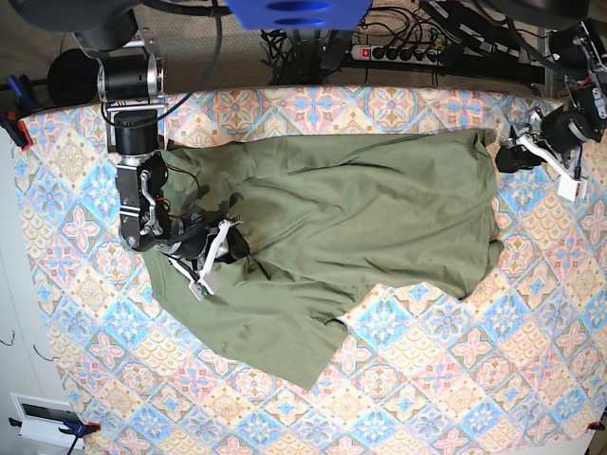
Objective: Layout the t-shirt on the table in an organized manner, then fold the t-shirt properly
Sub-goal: 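Pull the shirt corners apart with both grippers toward the table edge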
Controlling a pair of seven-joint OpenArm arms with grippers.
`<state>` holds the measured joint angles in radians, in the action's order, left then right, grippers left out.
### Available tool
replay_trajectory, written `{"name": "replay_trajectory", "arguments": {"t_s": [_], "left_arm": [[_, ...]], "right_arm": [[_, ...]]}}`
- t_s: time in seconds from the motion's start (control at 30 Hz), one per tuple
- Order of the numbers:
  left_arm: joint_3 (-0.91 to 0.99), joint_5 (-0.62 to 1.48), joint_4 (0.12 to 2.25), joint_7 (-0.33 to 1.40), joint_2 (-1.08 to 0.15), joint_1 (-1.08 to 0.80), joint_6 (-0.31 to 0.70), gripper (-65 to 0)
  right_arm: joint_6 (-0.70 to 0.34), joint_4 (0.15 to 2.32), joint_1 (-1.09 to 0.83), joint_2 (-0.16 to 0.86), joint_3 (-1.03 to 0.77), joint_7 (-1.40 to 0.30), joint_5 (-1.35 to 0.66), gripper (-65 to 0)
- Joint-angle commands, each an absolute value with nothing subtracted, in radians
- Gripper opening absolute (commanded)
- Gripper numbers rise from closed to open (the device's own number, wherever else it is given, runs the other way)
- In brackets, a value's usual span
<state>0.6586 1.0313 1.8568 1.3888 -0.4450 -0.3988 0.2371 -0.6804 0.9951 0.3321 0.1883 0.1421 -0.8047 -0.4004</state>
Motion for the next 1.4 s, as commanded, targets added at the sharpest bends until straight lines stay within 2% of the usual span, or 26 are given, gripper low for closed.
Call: {"name": "replay_trajectory", "arguments": {"t_s": [0.0,0.17,0.43,0.67,1.23,1.3,1.37], "left_arm": [[0.667,1.021,1.87,1.379,-0.45,-0.397,0.239,-41.6],[0.665,0.944,1.87,1.386,-0.39,-0.381,0.239,-41.6],[0.665,0.934,1.865,1.382,-0.378,-0.381,0.237,-41.6],[0.667,0.937,1.705,1.38,-0.374,-0.341,0.236,-41.6],[0.591,0.935,1.633,1.385,-0.311,-0.262,0.236,-42.4],[0.591,0.938,1.635,1.386,-0.311,-0.26,0.239,-45.1],[0.591,0.941,1.638,1.386,-0.314,-0.26,0.242,-53.2]], "right_arm": [[-0.677,1.0,0.343,0.199,0.14,-0.839,-0.377,-51.8],[-0.677,1.0,0.343,0.199,0.14,-0.84,-0.377,-51.8],[-0.677,1.0,0.343,0.199,0.14,-0.839,-0.377,-51.8],[-0.677,1.0,0.343,0.199,0.14,-0.839,-0.377,-51.8],[-0.677,1.0,0.343,0.199,0.14,-0.842,-0.377,-51.8],[-0.677,1.0,0.343,0.199,0.14,-0.842,-0.377,-51.8],[-0.677,1.0,0.343,0.199,0.14,-0.842,-0.377,-51.8]]}}
